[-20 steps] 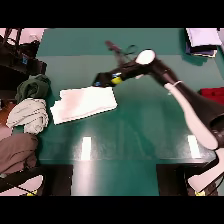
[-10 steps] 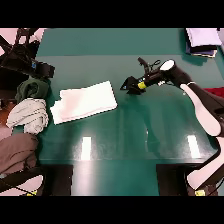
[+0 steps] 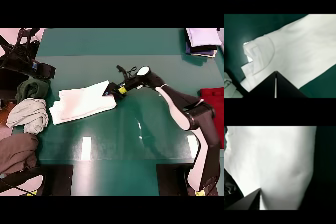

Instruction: Fold the shirts.

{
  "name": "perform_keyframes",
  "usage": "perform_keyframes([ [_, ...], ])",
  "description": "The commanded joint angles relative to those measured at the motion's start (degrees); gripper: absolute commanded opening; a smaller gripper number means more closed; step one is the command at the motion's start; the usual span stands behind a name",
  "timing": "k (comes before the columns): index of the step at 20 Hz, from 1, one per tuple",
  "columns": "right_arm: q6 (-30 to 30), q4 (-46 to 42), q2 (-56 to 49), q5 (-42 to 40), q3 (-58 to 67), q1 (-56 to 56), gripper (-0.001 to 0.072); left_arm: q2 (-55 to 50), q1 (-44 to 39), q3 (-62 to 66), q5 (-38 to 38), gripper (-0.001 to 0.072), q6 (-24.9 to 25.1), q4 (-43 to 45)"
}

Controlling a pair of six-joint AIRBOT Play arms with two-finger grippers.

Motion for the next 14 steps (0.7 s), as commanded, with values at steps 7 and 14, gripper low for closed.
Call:
perform_keyframes([
  [7, -5.0, 0.1, 0.8, 4.5, 4.1, 0.4, 0.0014, 0.0, 0.0, 0.0, -3.0, 0.0029, 0.0, 0.0],
  [14, -2.9, -16.1, 18.7, 9.6, 4.0, -22.0, 0.0014, 0.0, 0.0, 0.0, -3.9, 0.0028, 0.0, 0.0],
])
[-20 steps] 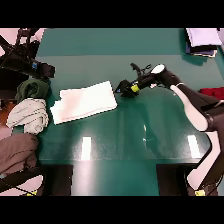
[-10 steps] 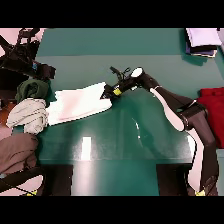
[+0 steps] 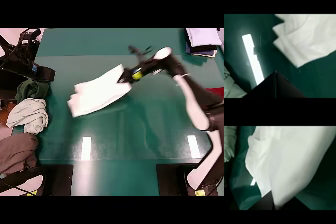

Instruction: Fold the shirts.

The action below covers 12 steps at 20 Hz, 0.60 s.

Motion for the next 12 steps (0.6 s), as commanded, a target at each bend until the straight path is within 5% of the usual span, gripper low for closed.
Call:
perform_keyframes([
  [1, 2.3, -9.3, 8.9, 1.9, 0.0, -13.1, 0.0014, 0.0, 0.0, 0.0, -0.5, 0.0029, -0.2, 0.0],
  [12, 9.4, -13.5, 18.1, 1.2, 0.0, -56.4, 0.0014, 0.0, 0.0, 0.0, -0.8, 0.0028, -3.3, -4.2],
])
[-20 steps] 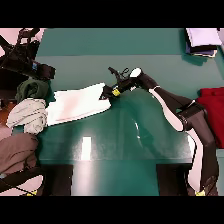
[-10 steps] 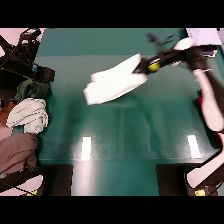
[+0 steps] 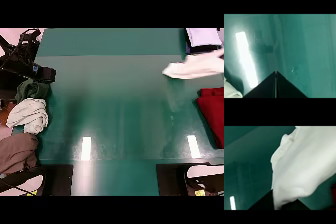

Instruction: Fold the shirts.

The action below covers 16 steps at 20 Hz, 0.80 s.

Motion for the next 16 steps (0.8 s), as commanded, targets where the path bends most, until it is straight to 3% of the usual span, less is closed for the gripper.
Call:
perform_keyframes([
  [1, 1.2, -0.7, 1.1, 2.0, 0.0, -10.1, 0.0014, 0.0, 0.0, 0.0, 0.0, 0.0028, -0.3, -2.3],
  [5, 2.1, -2.1, 2.8, 3.5, 0.0, -13.0, 0.0014, 0.0, 0.0, 0.0, -0.1, 0.0029, -1.2, -2.3],
  [9, 5.2, -13.0, 7.4, 5.2, 0.0, -13.1, 0.0014, 0.0, 0.0, 0.0, -0.1, 0.0029, -1.2, -2.3],
  [16, 8.7, -22.7, 12.7, 16.4, 0.0, -13.1, 0.0016, 0.0, 0.0, 0.0, -0.2, 0.0029, 0.4, -2.3],
])
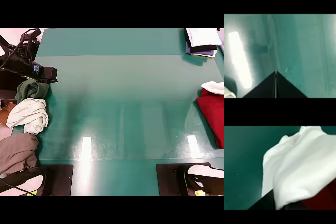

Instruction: Fold the shirts.

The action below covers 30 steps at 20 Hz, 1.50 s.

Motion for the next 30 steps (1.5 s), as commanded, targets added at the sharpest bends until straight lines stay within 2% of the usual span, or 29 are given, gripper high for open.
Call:
perform_keyframes([
  [1, 2.5, -7.3, 1.6, 8.6, 0.0, -0.1, 0.0017, 0.0, 0.0, 0.0, -0.2, 0.0029, 1.0, 0.0],
  [4, 3.5, -13.2, 1.6, 14.8, 0.0, -0.1, 0.0017, 0.0, 0.0, 0.0, -0.4, 0.0028, 1.0, 0.0],
  [7, 3.5, -15.1, 2.8, 15.9, -2.3, -0.1, 0.0027, 0.0, 0.0, 0.0, -0.4, 0.0029, 1.0, 0.0],
  [8, 3.4, -15.1, 3.7, 15.9, -4.5, -0.1, 0.0164, 0.0, 0.0, 0.0, -0.4, 0.0029, 1.0, 0.0],
  [9, 3.4, -15.2, 4.4, 15.9, -6.8, -0.1, 0.0401, 0.0, 0.0, 0.0, -0.4, 0.0029, 1.0, 0.0],
  [10, 3.4, -15.6, 4.9, 15.9, -9.2, -0.1, 0.0556, 0.0, 0.0, 0.0, -0.4, 0.0029, 1.0, 0.0],
  [11, 3.5, -16.9, 5.4, 15.9, -11.2, -0.1, 0.0586, 0.0, 0.0, 0.0, -0.5, 0.0029, 1.0, 0.0],
  [16, 3.5, -19.2, 8.2, 14.1, -15.0, -0.1, 0.0582, 0.0, 0.0, 0.0, -0.3, 0.0029, 1.0, 0.0],
  [21, 4.2, -4.7, 12.6, 9.3, -15.0, 4.9, 0.0576, 0.0, 0.0, 0.0, 0.0, 0.0029, 1.0, 0.0],
  [22, 4.1, -1.7, 13.6, 8.0, -15.0, 7.2, 0.0487, 0.0, 0.0, 0.0, 0.3, 0.0029, 1.0, 0.0],
  [23, 4.1, 0.3, 14.6, 7.1, -15.0, 9.6, 0.0218, 0.0, 0.0, 0.0, 0.5, 0.0029, 1.0, 0.0],
  [24, 4.0, 1.3, 15.6, 6.2, -15.0, 12.4, 0.0021, 0.0, 0.0, 0.0, 0.7, 0.0029, 1.0, 0.0],
  [30, 3.8, 1.6, 20.0, 2.7, -15.0, 30.5, 0.0019, 0.0, 0.0, 0.0, 3.0, 0.0029, 1.0, 0.0],
])
